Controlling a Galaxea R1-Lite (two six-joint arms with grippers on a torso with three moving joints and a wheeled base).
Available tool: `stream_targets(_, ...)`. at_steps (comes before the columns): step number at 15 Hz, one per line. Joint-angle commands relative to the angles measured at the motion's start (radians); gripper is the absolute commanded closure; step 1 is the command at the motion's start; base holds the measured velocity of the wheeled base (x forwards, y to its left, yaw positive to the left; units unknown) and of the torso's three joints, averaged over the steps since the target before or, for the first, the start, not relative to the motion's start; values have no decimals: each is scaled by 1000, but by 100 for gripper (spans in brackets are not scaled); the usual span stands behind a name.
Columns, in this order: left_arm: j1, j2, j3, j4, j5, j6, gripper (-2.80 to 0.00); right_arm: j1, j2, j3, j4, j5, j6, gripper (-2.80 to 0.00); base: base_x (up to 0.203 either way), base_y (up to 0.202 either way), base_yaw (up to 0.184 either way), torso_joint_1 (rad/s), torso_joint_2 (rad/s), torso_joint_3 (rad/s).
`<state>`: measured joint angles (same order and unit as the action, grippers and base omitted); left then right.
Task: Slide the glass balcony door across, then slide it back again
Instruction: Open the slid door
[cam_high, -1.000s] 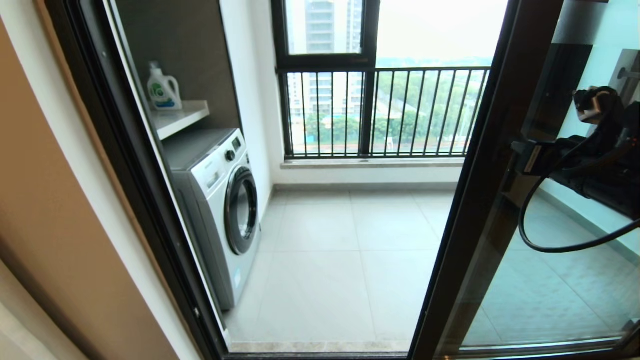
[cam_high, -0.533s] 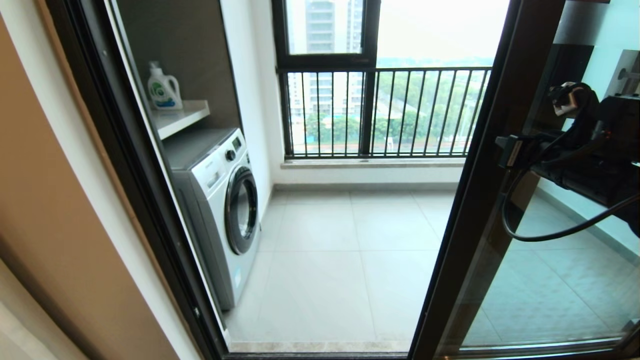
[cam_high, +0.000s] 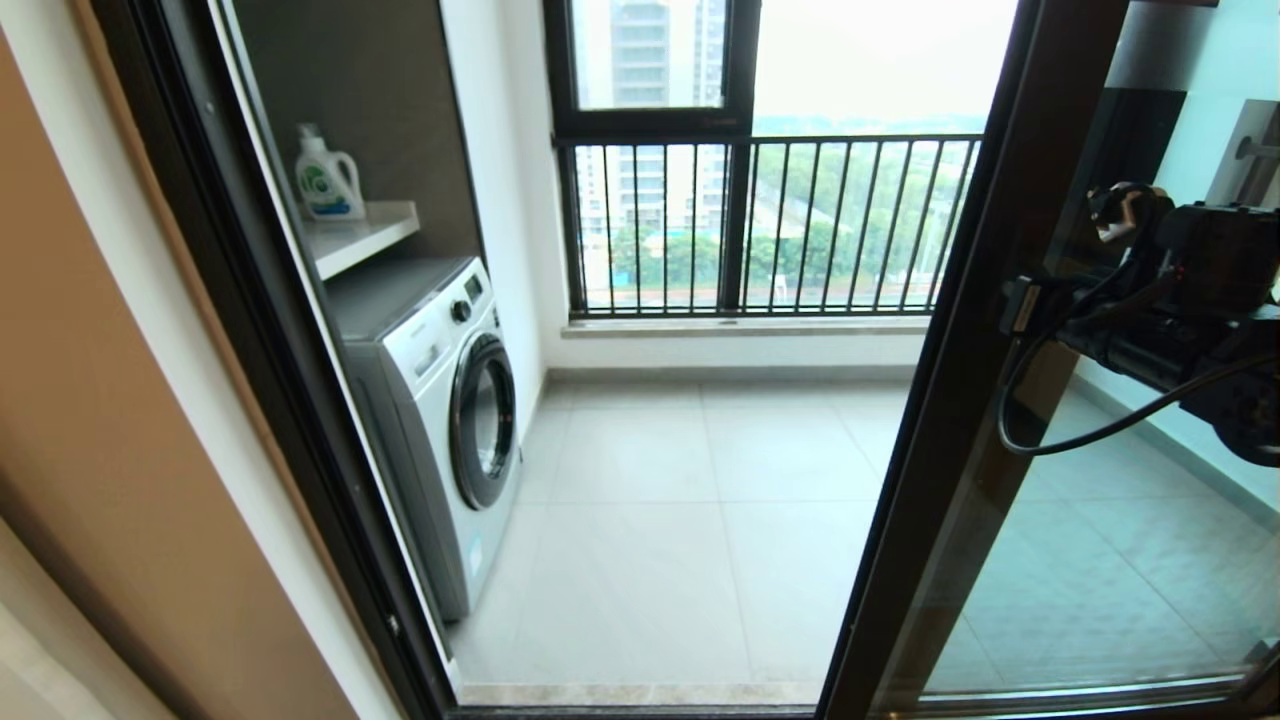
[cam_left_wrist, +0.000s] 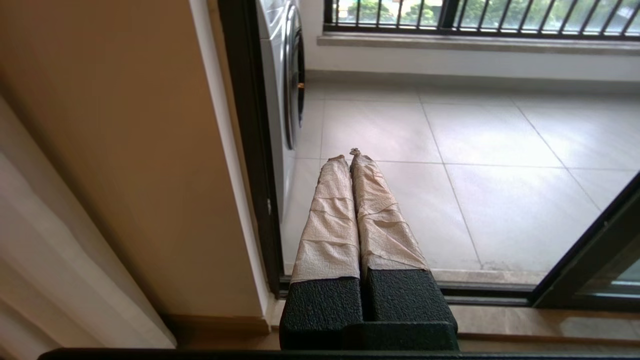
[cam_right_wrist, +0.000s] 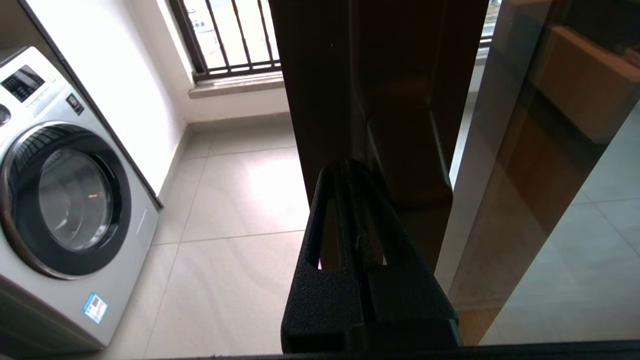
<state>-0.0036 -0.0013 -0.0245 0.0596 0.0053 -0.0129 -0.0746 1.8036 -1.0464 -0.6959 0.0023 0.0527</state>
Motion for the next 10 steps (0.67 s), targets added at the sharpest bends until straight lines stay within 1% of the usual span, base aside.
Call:
stream_targets(1, -1, 1, 0, 0, 1, -1, 0, -44, 4, 3, -4, -5, 0, 0, 0, 0, 0, 0, 0, 0)
stream_targets(3, -1, 1, 0, 0, 1, -1, 0, -63, -5, 7, -4, -1, 0, 0, 0, 0, 0, 0, 0, 0)
stream_targets(6, -1, 1, 0, 0, 1, -1, 0, -54, -14, 9, -4, 1, -2, 0, 0, 0, 0, 0, 0, 0)
stream_targets(10, -1, 1, 0, 0, 1, -1, 0, 34, -33, 9, -4, -5, -1, 0, 0, 0, 0, 0, 0, 0)
